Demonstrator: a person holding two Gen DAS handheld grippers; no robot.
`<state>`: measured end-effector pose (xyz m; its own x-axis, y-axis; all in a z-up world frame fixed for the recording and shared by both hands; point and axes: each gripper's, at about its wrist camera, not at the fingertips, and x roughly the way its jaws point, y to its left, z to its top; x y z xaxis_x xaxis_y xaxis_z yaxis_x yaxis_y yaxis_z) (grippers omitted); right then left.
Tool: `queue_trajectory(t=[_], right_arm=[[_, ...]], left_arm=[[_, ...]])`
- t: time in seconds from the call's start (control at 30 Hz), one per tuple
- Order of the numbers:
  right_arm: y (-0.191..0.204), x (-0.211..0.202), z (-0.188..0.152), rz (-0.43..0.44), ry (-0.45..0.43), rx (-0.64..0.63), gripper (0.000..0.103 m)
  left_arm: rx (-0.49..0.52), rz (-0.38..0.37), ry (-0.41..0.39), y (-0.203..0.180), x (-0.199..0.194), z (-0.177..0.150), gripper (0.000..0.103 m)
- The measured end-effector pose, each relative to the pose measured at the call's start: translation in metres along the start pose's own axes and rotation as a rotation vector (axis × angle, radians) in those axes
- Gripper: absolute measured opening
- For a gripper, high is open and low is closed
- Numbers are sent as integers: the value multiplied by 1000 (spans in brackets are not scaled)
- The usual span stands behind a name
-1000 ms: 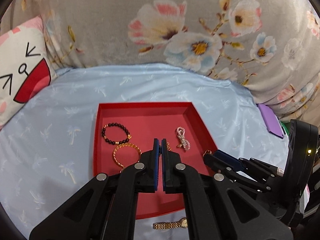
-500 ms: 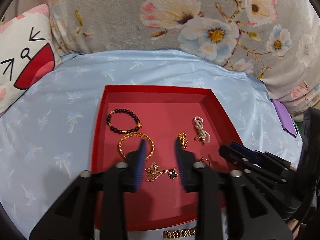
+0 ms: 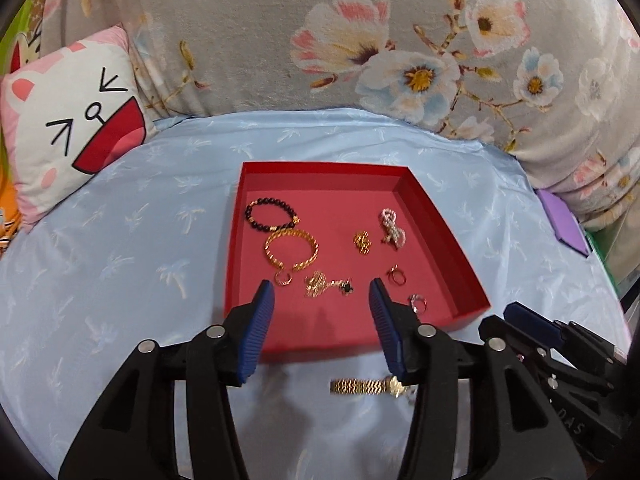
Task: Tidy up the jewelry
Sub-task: 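Open both grippers to release the ring and clover chain into the box, then grasp the gold hoop earring beside the watch with the right gripper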
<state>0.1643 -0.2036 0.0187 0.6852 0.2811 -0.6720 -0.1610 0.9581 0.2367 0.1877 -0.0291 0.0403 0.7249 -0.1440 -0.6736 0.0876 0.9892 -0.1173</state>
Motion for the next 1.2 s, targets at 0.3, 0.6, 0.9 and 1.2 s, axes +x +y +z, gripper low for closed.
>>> queue_trajectory(t=[0.3,0.6,0.9,1.2], right_arm=[[9,-19,-49,-7,54,0,40],[8,-7,-71,-22,98,-17,40],[16,31,-71,-47,142,-54,40],[20,52,-71,-116,149,-103,37]], left_arm=[[23,13,57,-7,-20,-41,48],[-14,36,129,11,-19,-76,48],[-32,51,159,22,-17,-88,48],[-30,55,163,22,-17,-91,48]])
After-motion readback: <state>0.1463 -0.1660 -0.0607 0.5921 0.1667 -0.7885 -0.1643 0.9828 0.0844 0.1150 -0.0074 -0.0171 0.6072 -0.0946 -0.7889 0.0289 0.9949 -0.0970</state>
